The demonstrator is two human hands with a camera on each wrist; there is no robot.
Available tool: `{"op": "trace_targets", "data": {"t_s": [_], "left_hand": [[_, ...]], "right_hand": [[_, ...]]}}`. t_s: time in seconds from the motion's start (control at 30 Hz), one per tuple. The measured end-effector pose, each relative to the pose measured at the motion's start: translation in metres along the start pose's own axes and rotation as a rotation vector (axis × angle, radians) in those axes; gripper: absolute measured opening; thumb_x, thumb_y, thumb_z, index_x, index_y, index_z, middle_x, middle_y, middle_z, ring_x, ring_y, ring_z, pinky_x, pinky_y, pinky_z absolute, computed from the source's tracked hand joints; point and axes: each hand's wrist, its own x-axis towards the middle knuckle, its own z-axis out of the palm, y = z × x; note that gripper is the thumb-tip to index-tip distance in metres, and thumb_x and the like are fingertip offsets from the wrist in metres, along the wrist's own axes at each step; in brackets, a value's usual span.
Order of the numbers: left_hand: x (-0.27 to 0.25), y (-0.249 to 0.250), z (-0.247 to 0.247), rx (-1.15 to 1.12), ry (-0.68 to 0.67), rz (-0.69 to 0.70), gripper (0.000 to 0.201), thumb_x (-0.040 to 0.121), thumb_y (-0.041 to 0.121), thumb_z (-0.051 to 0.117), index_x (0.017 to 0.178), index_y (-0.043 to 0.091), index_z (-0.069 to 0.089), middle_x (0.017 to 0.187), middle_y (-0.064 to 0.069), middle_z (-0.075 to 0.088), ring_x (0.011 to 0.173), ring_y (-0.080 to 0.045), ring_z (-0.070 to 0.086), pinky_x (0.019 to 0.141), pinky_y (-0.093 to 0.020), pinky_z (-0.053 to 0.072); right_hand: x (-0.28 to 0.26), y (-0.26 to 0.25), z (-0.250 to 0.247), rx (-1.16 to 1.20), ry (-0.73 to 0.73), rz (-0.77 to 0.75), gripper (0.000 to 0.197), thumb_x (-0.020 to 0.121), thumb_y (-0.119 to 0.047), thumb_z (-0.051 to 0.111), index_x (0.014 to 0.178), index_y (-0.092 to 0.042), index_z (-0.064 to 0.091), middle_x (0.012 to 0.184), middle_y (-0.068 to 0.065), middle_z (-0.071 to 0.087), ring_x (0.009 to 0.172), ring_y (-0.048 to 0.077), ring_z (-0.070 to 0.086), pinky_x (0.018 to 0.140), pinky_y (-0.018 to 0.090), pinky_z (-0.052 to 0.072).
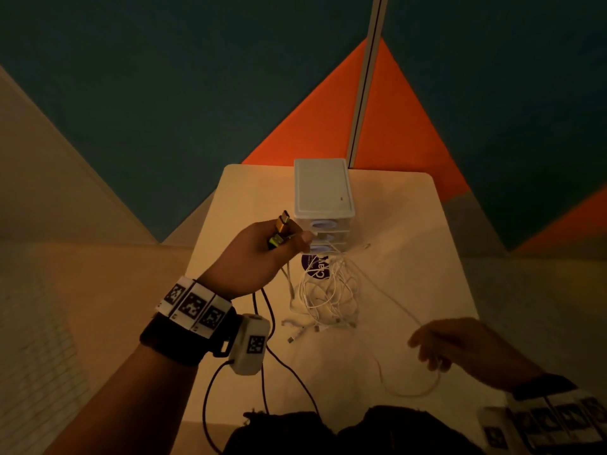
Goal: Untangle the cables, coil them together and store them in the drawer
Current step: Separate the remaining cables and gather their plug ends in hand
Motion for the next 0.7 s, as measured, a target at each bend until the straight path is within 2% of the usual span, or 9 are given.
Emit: {"op": "trace_targets", "data": {"t_s": [0.1,0.17,0.2,0.3,0.37,0.47,0.57,0.63,0.7], "left_hand": [[-0.001,0.005,0.006,0.003,-0.031,-0.003,0.035,0.104,0.035,0.049,0.084,0.02,0.074,0.055,0.016,0.054,0.05,-0.002,0.043,0.057,-0.019,0.033],[-0.002,0.008,0.011,-0.014,-0.07,-0.008,0.038,0.105,0.035,0.046,0.085,0.019,0.074,0.049,0.014,0.048,0.045,-0.003,0.039,0.053,-0.02,0.032],[-0.002,0.01,0.013,-0.037,-0.084,-0.015,0.038,0.105,0.037,0.046,0.084,0.022,0.074,0.048,0.01,0.043,0.044,-0.005,0.035,0.052,-0.023,0.031],[-0.002,0.015,0.017,-0.14,-0.139,-0.034,0.041,0.104,0.042,0.046,0.082,0.022,0.073,0.051,0.004,0.036,0.05,-0.02,0.033,0.053,-0.035,0.03],[-0.003,0.02,0.017,-0.198,-0.168,-0.032,0.041,0.104,0.042,0.047,0.083,0.02,0.074,0.051,-0.007,0.037,0.051,-0.025,0.035,0.054,-0.042,0.033],[-0.004,0.027,0.018,-0.184,-0.19,0.011,0.042,0.104,0.038,0.046,0.084,0.017,0.076,0.049,-0.012,0.052,0.048,-0.017,0.049,0.062,-0.027,0.043],[-0.005,0.028,0.019,-0.173,-0.178,0.016,0.043,0.105,0.032,0.044,0.087,0.01,0.076,0.051,-0.012,0.061,0.046,-0.003,0.049,0.061,-0.01,0.038],[-0.005,0.029,0.018,-0.179,-0.151,0.005,0.044,0.106,0.03,0.043,0.088,0.006,0.076,0.055,-0.006,0.066,0.045,0.001,0.049,0.058,-0.009,0.037],[-0.006,0.029,0.016,-0.15,-0.104,-0.009,0.045,0.107,0.026,0.043,0.089,0.002,0.077,0.053,0.011,0.066,0.047,0.007,0.05,0.057,-0.007,0.036]], "right_hand": [[0.007,0.013,0.021,-0.068,-0.278,0.099,0.027,0.103,-0.012,0.057,0.102,-0.023,0.081,0.099,0.004,0.079,0.09,0.021,0.075,0.083,0.033,0.058],[0.012,0.012,0.03,-0.235,-0.415,0.109,0.015,0.098,-0.032,0.066,0.105,-0.039,0.077,0.107,-0.008,0.077,0.1,0.009,0.072,0.095,0.03,0.055],[0.015,0.009,0.03,-0.359,-0.454,0.1,0.019,0.092,-0.048,0.069,0.111,-0.05,0.07,0.113,-0.016,0.074,0.105,0.001,0.068,0.099,0.027,0.052],[0.026,-0.023,0.019,-0.462,-0.408,0.079,0.087,0.07,-0.075,0.074,0.144,-0.062,0.03,0.137,-0.028,0.052,0.12,-0.006,0.055,0.105,0.027,0.048],[0.03,-0.057,0.012,-0.352,-0.272,-0.103,0.099,0.072,-0.068,0.078,0.15,-0.061,0.018,0.147,-0.028,0.044,0.129,-0.007,0.048,0.109,0.025,0.044],[0.04,-0.112,0.009,-0.141,-0.177,-0.358,0.081,0.089,-0.042,0.072,0.155,-0.045,0.026,0.146,-0.018,0.052,0.133,-0.002,0.05,0.109,0.023,0.042],[0.054,-0.144,0.016,-0.053,-0.067,-0.452,0.042,0.098,-0.025,0.064,0.139,-0.022,0.057,0.116,-0.001,0.073,0.107,0.014,0.07,0.097,0.036,0.056],[0.059,-0.153,0.02,-0.057,-0.006,-0.499,0.025,0.099,-0.015,0.062,0.123,-0.013,0.068,0.096,0.002,0.076,0.085,0.017,0.074,0.084,0.034,0.06],[0.061,-0.152,0.021,-0.051,0.056,-0.546,0.017,0.099,-0.013,0.061,0.112,-0.013,0.073,0.087,-0.003,0.075,0.077,0.014,0.071,0.075,0.027,0.058]]}}
